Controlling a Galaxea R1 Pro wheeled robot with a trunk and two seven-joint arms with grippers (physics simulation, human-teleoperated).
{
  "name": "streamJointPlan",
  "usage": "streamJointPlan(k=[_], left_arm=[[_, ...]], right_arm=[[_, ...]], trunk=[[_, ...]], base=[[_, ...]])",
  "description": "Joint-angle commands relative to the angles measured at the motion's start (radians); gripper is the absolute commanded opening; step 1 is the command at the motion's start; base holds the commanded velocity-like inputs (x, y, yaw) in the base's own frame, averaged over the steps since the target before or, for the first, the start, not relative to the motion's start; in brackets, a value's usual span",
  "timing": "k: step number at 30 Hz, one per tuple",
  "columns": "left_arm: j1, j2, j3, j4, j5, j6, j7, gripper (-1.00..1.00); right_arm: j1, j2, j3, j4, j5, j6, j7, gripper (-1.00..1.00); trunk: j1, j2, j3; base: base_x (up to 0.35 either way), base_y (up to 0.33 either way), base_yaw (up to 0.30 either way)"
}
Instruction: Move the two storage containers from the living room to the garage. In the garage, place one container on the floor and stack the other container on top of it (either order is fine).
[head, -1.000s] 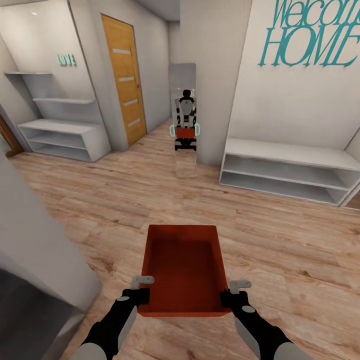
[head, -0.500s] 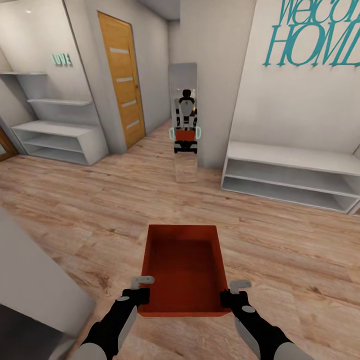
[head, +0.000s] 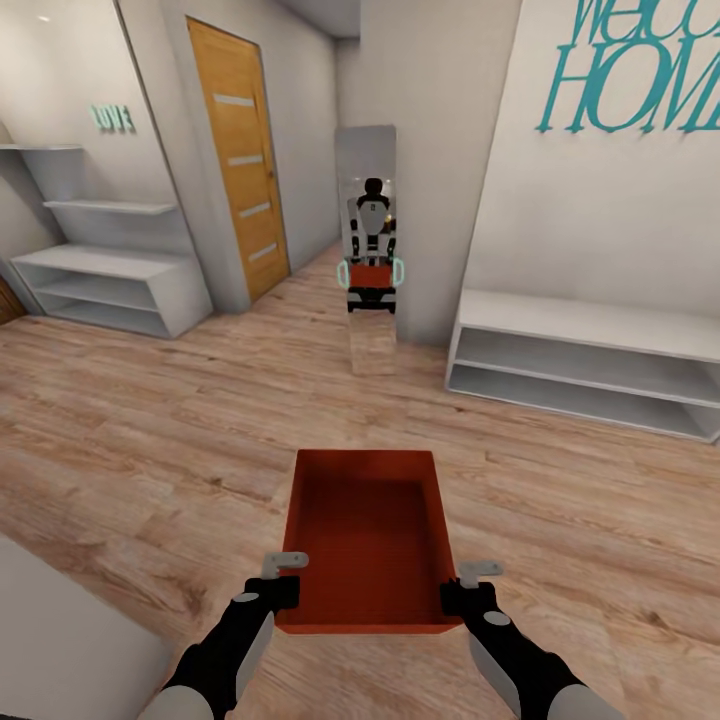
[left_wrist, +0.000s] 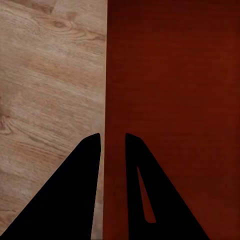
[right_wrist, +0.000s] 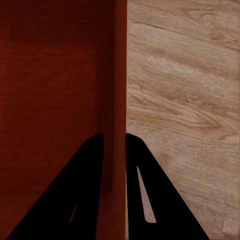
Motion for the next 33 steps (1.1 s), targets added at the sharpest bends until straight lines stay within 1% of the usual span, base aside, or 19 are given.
streamJointPlan(k=[1, 33], left_arm=[[0.000, 0.001, -0.001, -0.003, 0.006, 0.005, -0.028, -1.00], [0.000, 0.001, -0.001, -0.005, 0.006, 0.006, -0.028, -1.00]], right_arm=[[-0.001, -0.044, 0.003, -0.001, -0.015, -0.002, -0.003, -1.00], [-0.001, -0.044, 0.004, -0.001, -0.015, -0.002, -0.003, -1.00]], trunk=[[0.001, -0.001, -0.001], [0.001, -0.001, -0.001]], base=[[0.337, 0.000, 0.000], [0.337, 0.000, 0.000]])
